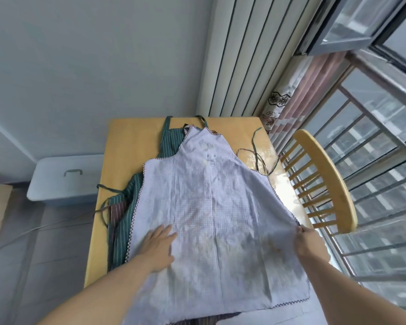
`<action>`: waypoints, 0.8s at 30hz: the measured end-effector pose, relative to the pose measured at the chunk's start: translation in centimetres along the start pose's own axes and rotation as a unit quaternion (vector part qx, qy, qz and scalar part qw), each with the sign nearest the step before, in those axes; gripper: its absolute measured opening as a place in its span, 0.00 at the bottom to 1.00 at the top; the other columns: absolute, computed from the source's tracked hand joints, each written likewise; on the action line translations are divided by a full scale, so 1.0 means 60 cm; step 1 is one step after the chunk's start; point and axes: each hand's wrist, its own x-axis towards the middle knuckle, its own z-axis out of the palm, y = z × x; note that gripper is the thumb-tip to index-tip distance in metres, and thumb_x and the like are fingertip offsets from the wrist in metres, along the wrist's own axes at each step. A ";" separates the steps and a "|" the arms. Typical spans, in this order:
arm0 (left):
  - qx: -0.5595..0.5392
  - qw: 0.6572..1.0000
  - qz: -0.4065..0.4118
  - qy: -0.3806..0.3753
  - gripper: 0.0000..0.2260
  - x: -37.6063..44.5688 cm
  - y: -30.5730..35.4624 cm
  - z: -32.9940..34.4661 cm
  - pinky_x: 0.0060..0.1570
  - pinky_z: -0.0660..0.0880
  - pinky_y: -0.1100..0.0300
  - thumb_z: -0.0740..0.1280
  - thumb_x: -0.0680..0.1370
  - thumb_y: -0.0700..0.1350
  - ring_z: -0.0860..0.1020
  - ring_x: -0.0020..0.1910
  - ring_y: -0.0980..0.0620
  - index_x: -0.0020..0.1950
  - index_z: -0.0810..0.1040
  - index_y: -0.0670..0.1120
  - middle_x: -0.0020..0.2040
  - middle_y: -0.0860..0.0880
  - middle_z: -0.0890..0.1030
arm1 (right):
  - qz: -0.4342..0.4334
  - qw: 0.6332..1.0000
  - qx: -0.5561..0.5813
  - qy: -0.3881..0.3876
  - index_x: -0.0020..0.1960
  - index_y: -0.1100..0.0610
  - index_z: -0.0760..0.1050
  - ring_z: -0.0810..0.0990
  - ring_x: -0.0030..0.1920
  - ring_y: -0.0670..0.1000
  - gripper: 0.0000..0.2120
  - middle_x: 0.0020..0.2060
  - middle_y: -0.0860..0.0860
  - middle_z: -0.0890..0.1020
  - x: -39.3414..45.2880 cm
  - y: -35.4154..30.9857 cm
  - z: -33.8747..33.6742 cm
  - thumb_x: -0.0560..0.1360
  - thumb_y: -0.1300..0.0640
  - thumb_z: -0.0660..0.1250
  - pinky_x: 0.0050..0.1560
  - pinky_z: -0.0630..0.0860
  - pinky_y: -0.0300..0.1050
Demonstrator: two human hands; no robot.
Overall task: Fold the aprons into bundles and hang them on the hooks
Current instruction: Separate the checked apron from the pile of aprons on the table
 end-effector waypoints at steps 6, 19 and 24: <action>-0.147 0.988 -0.044 -0.001 0.32 -0.046 -0.062 -0.009 0.79 0.54 0.52 0.62 0.82 0.61 0.54 0.81 0.49 0.82 0.56 0.55 0.83 0.53 0.54 | -0.089 0.991 0.062 0.079 0.61 0.52 0.82 0.81 0.50 0.63 0.16 0.53 0.60 0.84 -0.069 -0.048 -0.006 0.84 0.48 0.58 0.51 0.76 0.53; -0.518 0.832 -0.182 0.075 0.31 -0.029 -0.028 -0.051 0.73 0.65 0.46 0.53 0.81 0.68 0.72 0.71 0.42 0.74 0.73 0.49 0.73 0.44 0.75 | -0.255 0.841 0.093 -0.469 0.81 0.47 0.57 0.79 0.65 0.57 0.34 0.72 0.57 0.73 -0.374 -0.263 0.168 0.80 0.45 0.67 0.62 0.77 0.50; -0.476 0.859 -0.185 0.033 0.37 -0.023 -0.038 -0.016 0.73 0.67 0.47 0.67 0.75 0.67 0.69 0.73 0.42 0.77 0.68 0.47 0.76 0.45 0.70 | -0.214 0.863 0.122 -0.441 0.77 0.50 0.67 0.83 0.41 0.46 0.28 0.63 0.54 0.81 -0.380 -0.201 0.209 0.80 0.53 0.70 0.38 0.84 0.44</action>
